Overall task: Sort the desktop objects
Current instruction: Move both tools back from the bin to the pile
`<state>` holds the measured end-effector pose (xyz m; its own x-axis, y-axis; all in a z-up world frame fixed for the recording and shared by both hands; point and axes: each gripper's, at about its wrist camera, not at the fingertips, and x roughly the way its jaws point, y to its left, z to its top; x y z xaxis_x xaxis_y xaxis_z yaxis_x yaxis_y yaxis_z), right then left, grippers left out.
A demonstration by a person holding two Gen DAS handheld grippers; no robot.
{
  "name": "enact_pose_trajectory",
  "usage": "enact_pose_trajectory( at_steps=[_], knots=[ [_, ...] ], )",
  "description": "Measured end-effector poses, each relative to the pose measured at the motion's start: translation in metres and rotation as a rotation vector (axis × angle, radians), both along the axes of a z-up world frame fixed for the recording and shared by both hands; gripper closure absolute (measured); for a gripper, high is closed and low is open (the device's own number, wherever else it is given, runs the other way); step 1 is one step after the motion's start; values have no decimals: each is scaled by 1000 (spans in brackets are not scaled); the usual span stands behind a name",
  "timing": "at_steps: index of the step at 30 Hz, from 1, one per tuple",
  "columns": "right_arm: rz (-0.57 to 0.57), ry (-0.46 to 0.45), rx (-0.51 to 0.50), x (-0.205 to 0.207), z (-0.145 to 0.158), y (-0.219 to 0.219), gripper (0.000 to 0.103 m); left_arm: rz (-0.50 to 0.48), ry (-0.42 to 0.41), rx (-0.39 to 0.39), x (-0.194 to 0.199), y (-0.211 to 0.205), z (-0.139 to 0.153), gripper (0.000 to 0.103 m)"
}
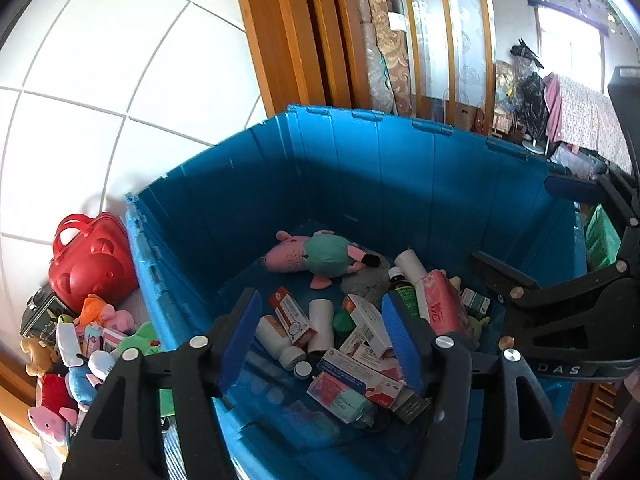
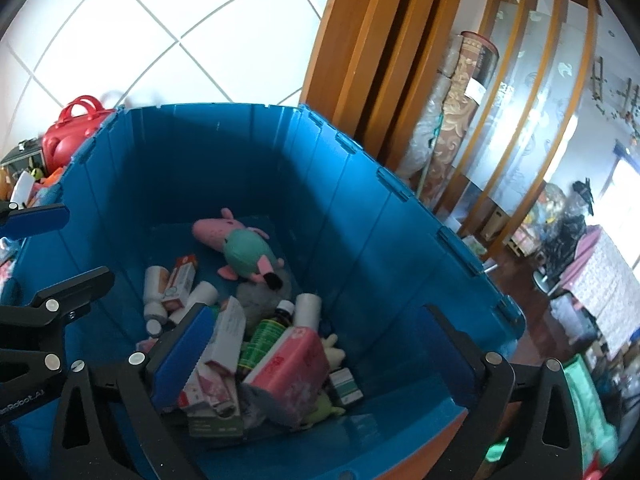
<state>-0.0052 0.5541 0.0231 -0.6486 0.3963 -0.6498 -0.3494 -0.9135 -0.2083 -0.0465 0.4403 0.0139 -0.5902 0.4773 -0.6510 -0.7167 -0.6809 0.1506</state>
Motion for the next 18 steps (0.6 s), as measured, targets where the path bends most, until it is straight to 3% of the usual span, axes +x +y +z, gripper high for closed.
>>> enact_pose_trajectory(
  at_steps=[8,18],
  knots=[
    [55,38,5,-1,18,-36,0,77,60,75,-3,-49,17,30],
    [172,95,27,-17,42,-120,0,237,62,140,-29,-151,21,29]
  ],
)
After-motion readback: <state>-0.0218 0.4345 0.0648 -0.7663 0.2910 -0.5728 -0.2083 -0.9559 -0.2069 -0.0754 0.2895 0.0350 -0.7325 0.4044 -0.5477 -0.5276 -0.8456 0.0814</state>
